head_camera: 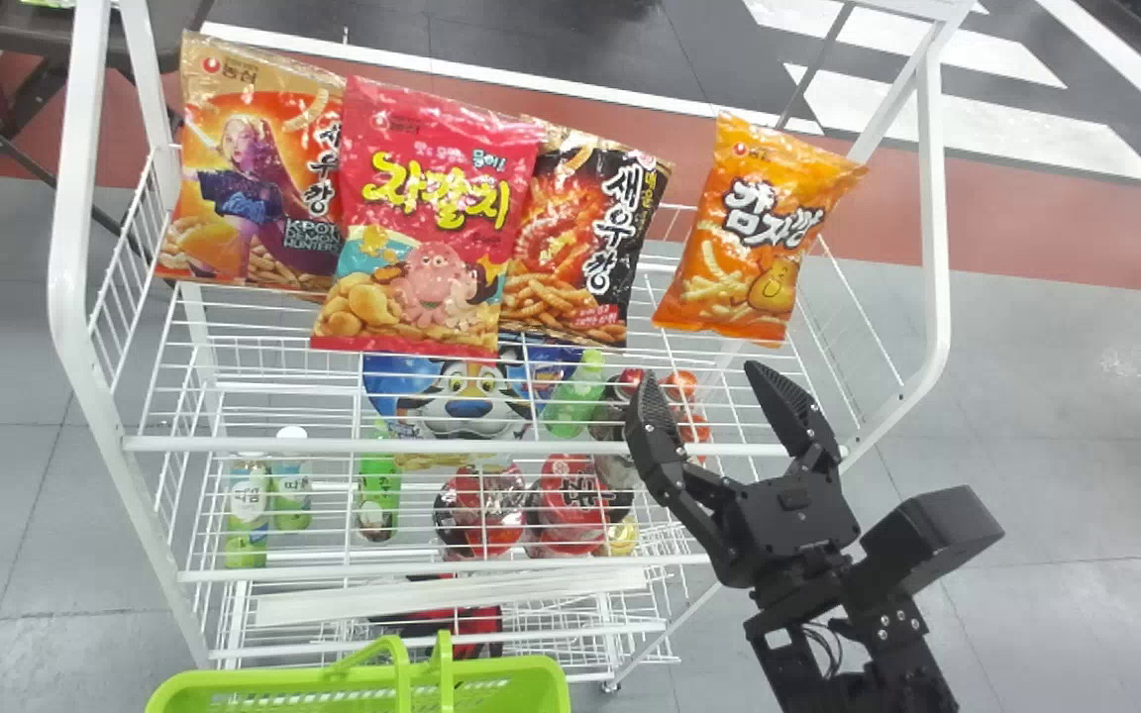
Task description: Hold basket handle with left hand then pick Gamjakkang with right hand and place into basket
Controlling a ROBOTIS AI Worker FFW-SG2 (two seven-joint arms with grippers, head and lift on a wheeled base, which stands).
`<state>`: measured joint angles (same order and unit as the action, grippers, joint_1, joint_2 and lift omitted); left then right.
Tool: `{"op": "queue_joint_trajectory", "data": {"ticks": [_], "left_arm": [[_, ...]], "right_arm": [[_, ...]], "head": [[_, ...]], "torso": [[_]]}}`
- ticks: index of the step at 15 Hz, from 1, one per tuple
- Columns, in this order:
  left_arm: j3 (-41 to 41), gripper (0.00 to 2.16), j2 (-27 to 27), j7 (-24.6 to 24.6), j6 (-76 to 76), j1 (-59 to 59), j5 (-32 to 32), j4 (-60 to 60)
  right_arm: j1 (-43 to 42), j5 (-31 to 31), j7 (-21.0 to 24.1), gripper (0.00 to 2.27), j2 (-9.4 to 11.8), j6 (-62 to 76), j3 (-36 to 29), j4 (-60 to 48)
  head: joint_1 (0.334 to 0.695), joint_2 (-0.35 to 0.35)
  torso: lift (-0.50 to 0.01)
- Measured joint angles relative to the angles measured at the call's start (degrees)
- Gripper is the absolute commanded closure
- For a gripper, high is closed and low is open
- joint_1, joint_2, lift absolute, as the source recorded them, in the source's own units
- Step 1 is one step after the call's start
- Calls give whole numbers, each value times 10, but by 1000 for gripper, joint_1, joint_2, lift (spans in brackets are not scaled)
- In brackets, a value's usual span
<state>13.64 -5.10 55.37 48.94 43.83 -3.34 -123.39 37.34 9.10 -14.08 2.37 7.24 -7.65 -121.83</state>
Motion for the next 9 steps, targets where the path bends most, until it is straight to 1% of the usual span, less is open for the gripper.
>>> {"op": "queue_joint_trajectory", "data": {"ticks": [9], "left_arm": [[-2,2148,1,0,4,-4,-2,7]], "right_arm": [[-8,-3,11,93,0,7,0,4]], "head": [[695,-350]], "torso": [[-19]]}}
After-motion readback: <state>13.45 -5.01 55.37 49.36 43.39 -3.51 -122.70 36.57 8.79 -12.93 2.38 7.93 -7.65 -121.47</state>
